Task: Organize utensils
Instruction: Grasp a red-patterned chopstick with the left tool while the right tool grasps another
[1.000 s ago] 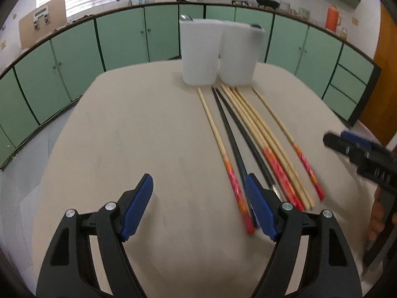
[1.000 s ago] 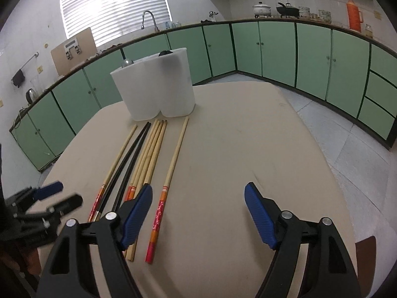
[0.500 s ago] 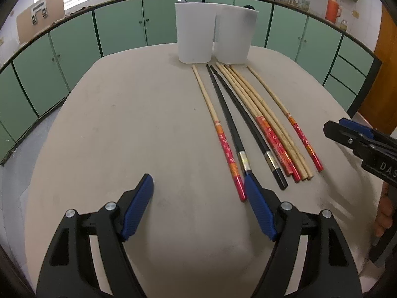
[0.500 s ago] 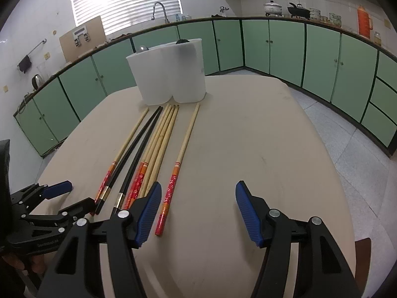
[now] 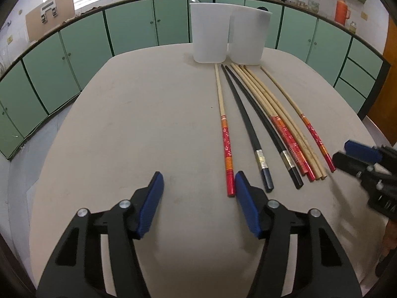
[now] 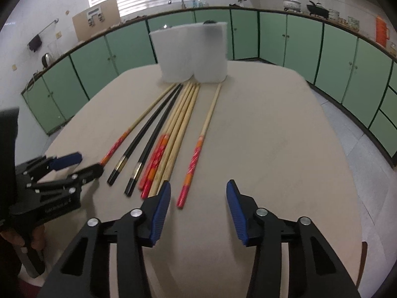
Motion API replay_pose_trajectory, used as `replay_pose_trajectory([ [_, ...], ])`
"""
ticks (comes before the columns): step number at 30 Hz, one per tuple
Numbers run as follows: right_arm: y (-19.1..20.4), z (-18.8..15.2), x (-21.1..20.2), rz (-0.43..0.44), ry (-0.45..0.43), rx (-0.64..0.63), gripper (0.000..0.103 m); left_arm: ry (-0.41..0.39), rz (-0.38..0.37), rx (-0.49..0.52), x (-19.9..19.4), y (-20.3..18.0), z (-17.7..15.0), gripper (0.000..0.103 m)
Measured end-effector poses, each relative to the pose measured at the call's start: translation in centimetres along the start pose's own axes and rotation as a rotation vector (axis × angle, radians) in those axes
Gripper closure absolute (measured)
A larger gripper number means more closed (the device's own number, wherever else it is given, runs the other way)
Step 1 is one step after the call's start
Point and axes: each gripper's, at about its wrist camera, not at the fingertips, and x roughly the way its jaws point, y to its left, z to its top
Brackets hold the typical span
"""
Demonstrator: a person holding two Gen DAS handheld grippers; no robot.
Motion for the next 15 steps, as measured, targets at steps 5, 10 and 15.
replay_pose_trajectory([
  [5,0.6,-0.4,0.5,-0.017,0.01,-0.015,0.069,-0.004,-0.01,-0.002,-0.1,-0.1,0.0,0.052],
  [10,0.2,-0.3,0.4,-0.048,0.013,-0.024,0.086,-0.011,-0.02,0.018,-0.2,-0.5,-0.1,0.065],
  [15,-0.9,-0.3,0.1,-0.051,0.018,-0.001,0.091,-0.012,-0.02,0.02,-0.3,-0.5,-0.1,0.066],
])
